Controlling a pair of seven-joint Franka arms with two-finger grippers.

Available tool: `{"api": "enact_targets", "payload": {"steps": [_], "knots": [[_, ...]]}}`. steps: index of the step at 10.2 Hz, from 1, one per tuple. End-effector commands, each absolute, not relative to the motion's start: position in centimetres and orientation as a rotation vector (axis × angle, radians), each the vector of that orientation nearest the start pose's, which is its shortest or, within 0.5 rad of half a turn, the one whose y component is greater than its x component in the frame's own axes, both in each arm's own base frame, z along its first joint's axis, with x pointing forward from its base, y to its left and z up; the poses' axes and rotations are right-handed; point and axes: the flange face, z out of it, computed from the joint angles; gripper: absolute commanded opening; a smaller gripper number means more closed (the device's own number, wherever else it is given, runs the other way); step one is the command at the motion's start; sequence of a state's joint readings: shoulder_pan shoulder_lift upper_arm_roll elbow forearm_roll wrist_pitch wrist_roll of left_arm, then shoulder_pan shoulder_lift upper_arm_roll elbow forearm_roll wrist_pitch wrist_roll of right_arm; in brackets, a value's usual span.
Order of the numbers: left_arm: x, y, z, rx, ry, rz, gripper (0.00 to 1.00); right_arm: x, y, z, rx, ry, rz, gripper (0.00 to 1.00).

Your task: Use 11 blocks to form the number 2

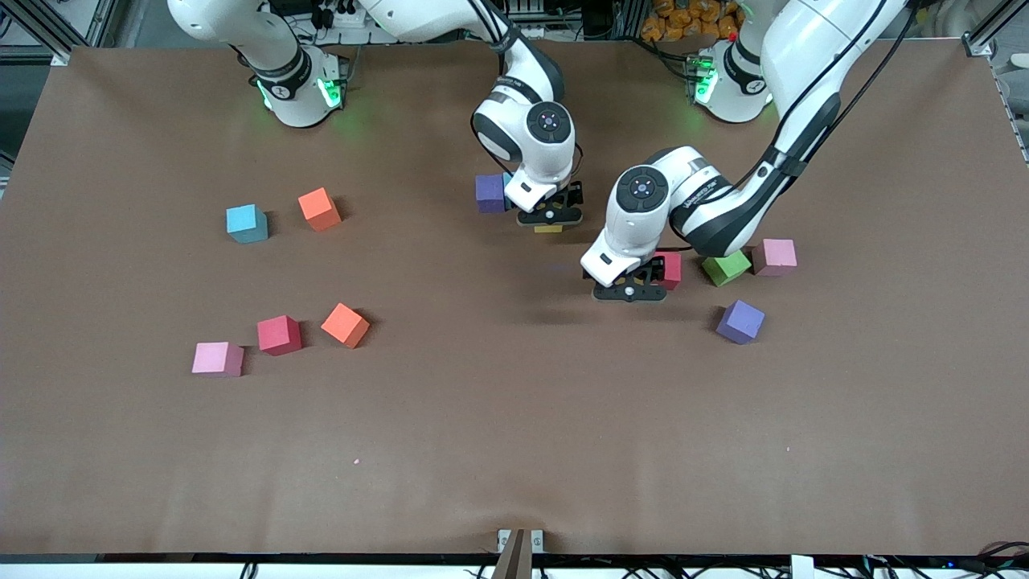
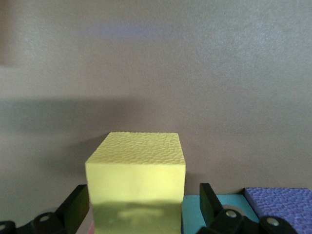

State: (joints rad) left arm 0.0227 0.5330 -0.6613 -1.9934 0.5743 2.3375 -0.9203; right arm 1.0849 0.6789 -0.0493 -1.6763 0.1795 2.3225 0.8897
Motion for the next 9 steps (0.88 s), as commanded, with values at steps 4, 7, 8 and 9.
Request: {"api": "enact_targets", "payload": {"steps": [4, 7, 8, 9], "knots": [[50.3, -33.9, 21.5, -3.096, 0.318, -0.111, 1.00, 35.2, 57.7, 26.7, -3.091, -0.010, 0.151, 1.00], [50.1, -32.9, 21.0, -3.084, 0.363, -0.100, 1.00, 37.1, 54.6, 28.4, -3.088, -0.055, 0.137, 1.00], [50.1, -32.8, 20.9, -3.082, 0.362, -0.098, 1.00, 37.8, 52.6, 29.1, -3.089, -0.091, 0.139, 1.00], [50.1, -32.1, 20.8, -3.078, 0.349, -0.090, 1.00, 39.0, 50.6, 29.8, -3.087, -0.107, 0.134, 1.00]]}}
